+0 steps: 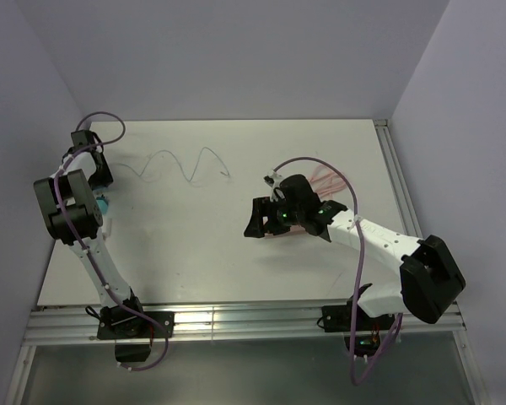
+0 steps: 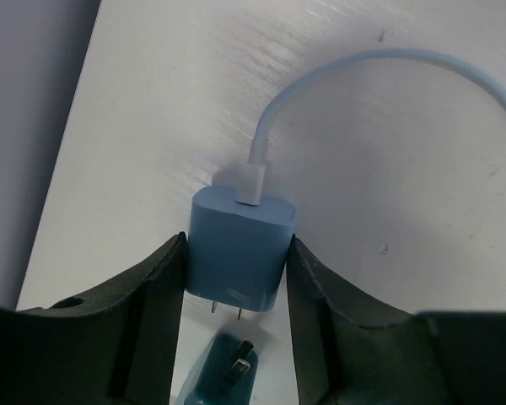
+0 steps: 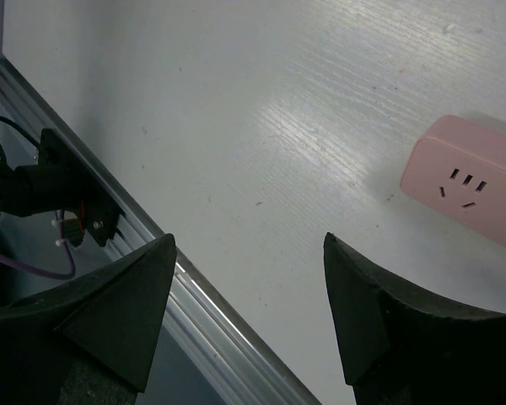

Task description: Insert the plug

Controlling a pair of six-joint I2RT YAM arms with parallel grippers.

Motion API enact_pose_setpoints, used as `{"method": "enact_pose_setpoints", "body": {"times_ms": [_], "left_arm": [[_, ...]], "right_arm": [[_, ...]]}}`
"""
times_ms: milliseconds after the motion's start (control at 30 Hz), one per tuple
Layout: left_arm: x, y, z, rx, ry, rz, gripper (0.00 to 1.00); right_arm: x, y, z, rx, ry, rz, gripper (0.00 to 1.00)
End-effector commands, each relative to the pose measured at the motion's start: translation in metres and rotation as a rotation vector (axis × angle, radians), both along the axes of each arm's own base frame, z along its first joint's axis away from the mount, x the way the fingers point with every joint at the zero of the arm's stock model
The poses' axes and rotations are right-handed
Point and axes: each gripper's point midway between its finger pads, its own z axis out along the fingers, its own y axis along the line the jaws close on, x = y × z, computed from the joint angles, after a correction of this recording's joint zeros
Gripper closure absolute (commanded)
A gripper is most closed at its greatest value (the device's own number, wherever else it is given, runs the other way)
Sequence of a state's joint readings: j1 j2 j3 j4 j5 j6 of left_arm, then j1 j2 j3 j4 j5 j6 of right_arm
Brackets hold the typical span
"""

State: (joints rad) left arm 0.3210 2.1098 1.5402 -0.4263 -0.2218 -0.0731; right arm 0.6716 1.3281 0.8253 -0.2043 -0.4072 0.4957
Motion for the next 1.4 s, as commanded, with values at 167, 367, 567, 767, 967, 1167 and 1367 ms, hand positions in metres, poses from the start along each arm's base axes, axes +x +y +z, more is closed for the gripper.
{"method": "enact_pose_setpoints", "body": {"times_ms": [167,367,567,767,967,1167,1367], "left_arm": [[0.013,-0.006,0.067,-0.065,-0.178,0.144,1.00],[0.006,-0.045,0.146,-0.160,-0.372,0.129,1.00],[-0.015,-0.135,0.229,-0.301,-0.545,-0.092,1.00],[-0.059,-0.261,0.265,-0.455,-0.667,-0.500,1.00],[-0.123,-0.359,0.285,-0.548,-0.704,-0.867,1.00],[-0.169,-0.407,0.280,-0.529,-0.677,-1.024,1.00],[-0.205,-0.445,0.269,-0.488,-0.676,-1.135,1.00]], "right_arm": [[0.019,-0.008,0.020,-0.039,-0.076,-0.094,0.19],[0.029,-0.024,0.042,-0.086,-0.158,-0.155,0.07],[0.038,-0.031,0.070,-0.136,-0.177,-0.189,0.07],[0.034,-0.008,0.129,0.020,-0.164,-0.153,0.11],[0.031,0.006,0.187,0.199,-0.160,-0.100,0.35],[0.022,0.013,0.224,0.280,-0.147,-0.069,0.44],[0.022,0.021,0.215,0.298,-0.071,-0.081,0.50]]}}
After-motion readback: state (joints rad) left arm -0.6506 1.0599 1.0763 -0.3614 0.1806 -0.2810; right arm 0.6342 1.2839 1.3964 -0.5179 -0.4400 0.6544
